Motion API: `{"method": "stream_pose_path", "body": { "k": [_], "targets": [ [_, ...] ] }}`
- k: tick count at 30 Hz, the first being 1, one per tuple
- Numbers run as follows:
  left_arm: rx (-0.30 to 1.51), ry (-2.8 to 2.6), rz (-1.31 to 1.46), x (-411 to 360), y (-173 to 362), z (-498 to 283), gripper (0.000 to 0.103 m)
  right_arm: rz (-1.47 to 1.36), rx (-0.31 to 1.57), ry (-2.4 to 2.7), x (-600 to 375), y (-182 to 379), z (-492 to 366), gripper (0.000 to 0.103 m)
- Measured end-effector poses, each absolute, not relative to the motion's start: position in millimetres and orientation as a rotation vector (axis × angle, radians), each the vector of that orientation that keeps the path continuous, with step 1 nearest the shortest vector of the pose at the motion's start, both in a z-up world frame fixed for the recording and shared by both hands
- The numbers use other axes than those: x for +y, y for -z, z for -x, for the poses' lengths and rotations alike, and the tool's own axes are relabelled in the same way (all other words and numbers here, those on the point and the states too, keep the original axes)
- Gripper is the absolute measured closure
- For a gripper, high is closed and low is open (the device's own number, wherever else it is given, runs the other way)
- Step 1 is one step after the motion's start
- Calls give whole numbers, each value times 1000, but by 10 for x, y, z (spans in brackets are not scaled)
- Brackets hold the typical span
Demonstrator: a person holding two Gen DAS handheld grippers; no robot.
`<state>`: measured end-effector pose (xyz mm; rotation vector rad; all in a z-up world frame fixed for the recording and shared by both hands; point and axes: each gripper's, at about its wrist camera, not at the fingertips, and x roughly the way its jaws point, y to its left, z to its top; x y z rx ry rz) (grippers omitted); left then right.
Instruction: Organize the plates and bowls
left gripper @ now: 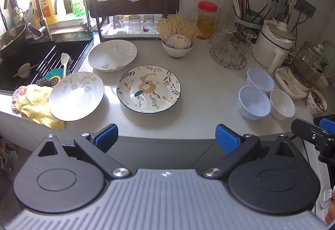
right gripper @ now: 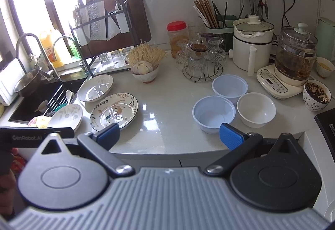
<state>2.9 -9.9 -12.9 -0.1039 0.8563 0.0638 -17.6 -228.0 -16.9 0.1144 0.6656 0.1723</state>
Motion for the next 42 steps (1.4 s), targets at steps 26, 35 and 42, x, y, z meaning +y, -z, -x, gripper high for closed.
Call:
{"method": "stream_pose_path", "body": {
  "k": [26,35,42],
  "targets": [
    [831,-71,141,-28,116,215,2,-120,650,-206,-2193,191,293,0],
    [846,-75,124,-42,170,260,2,-130,650,-191,-2179,238,331,0],
    [863,-48,128,-61,236,266,2,-104,624,-188,-2140,217,339,0]
  ]
}}
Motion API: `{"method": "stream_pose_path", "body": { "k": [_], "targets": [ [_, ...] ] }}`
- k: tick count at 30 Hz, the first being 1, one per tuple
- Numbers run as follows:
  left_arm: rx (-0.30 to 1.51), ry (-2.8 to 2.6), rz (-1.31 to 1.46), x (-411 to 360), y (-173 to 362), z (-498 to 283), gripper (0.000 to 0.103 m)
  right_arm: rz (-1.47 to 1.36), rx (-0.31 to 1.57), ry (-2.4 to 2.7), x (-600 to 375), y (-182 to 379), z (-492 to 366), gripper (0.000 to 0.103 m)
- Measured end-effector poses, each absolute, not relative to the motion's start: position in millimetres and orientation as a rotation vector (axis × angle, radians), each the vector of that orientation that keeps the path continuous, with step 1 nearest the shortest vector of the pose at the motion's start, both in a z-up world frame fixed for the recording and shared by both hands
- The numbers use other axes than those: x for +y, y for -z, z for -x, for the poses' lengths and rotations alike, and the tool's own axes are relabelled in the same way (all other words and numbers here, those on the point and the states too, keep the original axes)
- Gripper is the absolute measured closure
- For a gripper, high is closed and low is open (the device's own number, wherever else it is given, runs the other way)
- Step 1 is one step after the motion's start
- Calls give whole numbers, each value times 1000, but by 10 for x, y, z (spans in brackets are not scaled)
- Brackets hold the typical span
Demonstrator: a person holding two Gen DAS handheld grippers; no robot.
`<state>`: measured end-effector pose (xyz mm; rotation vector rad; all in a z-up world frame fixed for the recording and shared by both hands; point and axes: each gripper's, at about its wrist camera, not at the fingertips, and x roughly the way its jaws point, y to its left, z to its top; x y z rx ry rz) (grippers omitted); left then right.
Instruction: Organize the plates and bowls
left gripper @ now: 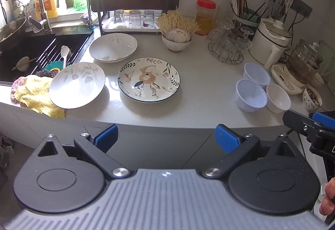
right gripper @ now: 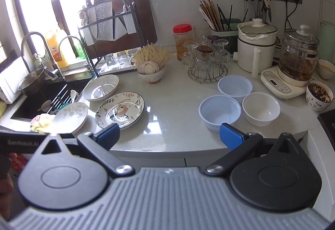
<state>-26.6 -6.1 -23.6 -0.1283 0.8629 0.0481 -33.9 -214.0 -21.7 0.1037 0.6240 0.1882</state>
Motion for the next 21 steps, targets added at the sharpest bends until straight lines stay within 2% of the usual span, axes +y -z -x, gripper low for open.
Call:
{"method": "stream_pose_path", "body": {
  "k": [21],
  "targets": [
    [883,-58,132,-77,236,236,2,-118,625,-224,-2182,263,306,0]
  ]
}}
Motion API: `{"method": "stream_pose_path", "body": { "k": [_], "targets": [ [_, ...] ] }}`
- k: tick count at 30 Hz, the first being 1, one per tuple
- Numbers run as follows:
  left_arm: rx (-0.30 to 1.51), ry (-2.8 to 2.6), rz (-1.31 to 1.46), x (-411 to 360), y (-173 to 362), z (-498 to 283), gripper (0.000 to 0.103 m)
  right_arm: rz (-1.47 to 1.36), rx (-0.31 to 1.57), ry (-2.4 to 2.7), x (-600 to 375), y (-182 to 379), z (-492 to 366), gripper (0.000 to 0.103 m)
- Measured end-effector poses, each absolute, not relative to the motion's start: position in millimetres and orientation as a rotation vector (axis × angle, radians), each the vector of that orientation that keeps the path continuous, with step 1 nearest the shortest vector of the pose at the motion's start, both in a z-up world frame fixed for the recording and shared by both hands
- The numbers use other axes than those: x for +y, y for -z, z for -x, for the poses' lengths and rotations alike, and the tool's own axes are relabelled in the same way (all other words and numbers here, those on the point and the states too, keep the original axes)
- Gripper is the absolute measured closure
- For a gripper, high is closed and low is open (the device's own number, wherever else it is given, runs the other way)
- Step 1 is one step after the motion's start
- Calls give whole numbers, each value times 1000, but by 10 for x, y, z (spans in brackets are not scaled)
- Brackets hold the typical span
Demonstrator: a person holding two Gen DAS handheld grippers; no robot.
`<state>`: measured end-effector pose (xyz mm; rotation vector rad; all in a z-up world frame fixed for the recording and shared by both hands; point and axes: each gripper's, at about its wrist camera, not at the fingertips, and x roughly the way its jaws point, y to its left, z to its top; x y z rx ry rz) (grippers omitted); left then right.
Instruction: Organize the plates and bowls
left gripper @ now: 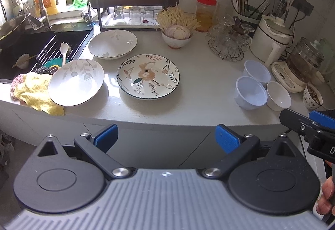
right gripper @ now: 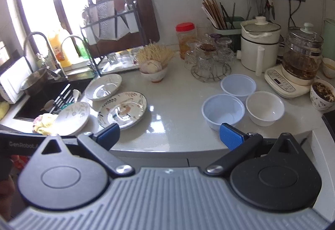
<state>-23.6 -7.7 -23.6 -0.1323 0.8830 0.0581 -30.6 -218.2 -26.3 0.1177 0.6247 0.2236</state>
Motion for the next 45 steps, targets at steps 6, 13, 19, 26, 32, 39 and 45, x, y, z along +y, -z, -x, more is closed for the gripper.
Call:
{"method": "stream_pose_path", "body": {
  "k": [6,13,19,26,32,39,45],
  "targets": [
    [878,-54,133,-51,227,279,2,-119,618,-258,-2123,272,280,0],
    [863,-35,117,106,306,198,2,-112,609,-272,-1964,327,200,0],
    [850,-67,126,395,251,87,2,-123,614,-284,-1763,306,86,0],
    [894,-54,137,723,355,-118,2,-135,649,-293,-1502,407,16,0],
    [921,-31,133,1055,416,-349,2,-167,679,-255,-1250,482,-65,0],
    [949,-11,101,1520,416,-706,2,-176,679,-193,-811,465,-260,0],
    [976,16,98,1905,514,-996,2,-165,713,-147,-486,518,-469,0]
  ]
}}
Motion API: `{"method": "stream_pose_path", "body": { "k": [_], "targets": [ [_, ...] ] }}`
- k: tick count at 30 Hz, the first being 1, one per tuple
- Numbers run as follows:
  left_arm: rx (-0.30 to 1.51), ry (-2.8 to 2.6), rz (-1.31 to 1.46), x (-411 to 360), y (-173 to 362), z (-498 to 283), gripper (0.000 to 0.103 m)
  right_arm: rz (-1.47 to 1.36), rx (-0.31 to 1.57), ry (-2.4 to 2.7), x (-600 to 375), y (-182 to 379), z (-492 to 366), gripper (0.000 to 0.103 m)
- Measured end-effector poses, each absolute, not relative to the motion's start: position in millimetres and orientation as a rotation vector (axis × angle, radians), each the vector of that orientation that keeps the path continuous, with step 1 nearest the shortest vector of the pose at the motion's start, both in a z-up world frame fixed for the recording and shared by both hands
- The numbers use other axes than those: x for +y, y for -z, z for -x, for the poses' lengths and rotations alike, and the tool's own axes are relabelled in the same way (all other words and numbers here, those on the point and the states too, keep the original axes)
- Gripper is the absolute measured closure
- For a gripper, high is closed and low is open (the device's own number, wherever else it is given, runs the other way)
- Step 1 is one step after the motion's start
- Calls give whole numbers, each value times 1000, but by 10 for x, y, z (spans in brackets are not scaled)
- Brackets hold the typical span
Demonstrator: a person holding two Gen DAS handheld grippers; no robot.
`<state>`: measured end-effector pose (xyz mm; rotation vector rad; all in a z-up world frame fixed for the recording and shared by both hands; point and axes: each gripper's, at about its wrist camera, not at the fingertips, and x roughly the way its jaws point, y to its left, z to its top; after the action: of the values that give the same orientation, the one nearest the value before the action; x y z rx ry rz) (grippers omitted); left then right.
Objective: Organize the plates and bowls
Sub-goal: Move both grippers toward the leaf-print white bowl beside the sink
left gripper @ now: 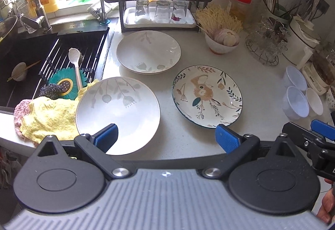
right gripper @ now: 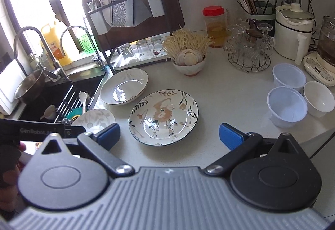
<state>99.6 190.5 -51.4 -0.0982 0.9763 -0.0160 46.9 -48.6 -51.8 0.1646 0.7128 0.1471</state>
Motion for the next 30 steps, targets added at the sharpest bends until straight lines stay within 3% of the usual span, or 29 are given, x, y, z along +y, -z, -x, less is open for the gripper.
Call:
{"method": "stream_pose_path", "body": {
  "k": [22,29,30],
  "targets": [
    [1069,117,13,3426,1105,-2118,2,-366,859,-98,755,940,-1299,1],
    [1126,220,-5,3638,1415,-2353,2,-486,925,-27,931,1282,-1366,6],
    [1138,231,-1,3651,1470,-2374,3,-500,937,-21,942,1333,-1375,14]
  ]
}}
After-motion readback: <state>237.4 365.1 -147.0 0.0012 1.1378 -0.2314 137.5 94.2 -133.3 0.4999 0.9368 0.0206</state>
